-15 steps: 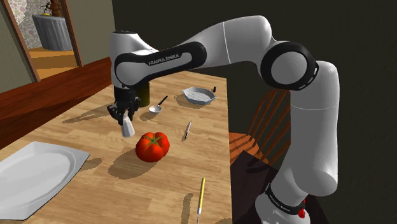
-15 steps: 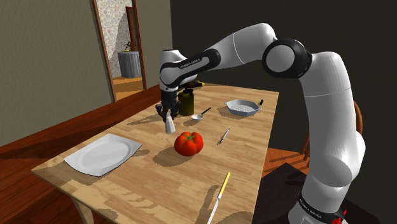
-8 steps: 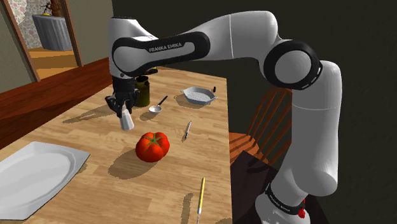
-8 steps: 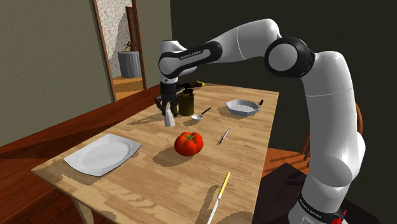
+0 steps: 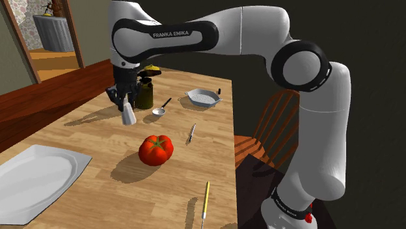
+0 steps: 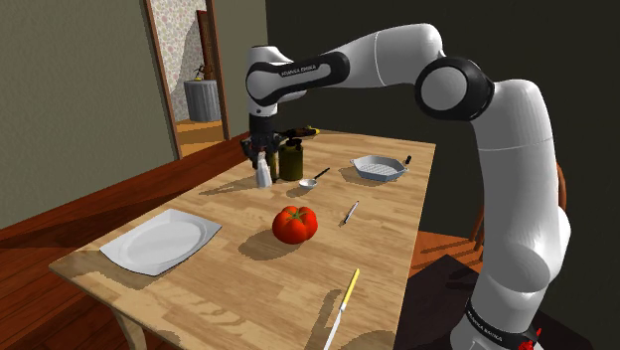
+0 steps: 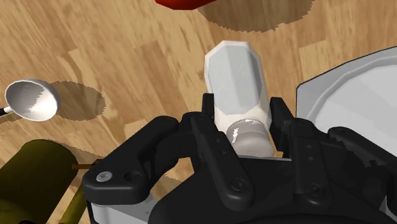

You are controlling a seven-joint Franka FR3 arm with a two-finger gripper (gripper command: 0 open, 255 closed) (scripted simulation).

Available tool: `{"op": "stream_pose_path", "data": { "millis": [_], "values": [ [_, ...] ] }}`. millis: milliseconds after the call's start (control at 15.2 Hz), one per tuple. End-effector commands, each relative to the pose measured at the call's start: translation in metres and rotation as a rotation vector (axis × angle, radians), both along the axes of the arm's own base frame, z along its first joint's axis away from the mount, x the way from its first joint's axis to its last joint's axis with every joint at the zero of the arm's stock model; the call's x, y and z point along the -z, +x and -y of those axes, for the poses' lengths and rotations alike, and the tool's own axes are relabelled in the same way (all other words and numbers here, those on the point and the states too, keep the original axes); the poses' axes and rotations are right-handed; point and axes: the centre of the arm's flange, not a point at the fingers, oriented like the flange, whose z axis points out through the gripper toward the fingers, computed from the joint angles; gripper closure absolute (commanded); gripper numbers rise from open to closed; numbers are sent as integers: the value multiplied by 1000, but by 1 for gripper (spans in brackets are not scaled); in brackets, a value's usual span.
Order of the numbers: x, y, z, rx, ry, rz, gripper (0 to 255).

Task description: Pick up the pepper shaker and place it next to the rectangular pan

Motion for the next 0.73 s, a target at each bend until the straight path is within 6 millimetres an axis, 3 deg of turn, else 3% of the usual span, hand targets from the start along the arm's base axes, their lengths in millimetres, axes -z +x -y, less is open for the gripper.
{"op": "stream_pose_path", "data": {
  "millis": [0, 660],
  "values": [
    [-7, 0, 0, 0, 0, 0, 255],
    [-7, 13, 131, 0, 0, 0, 255]
  ]
}}
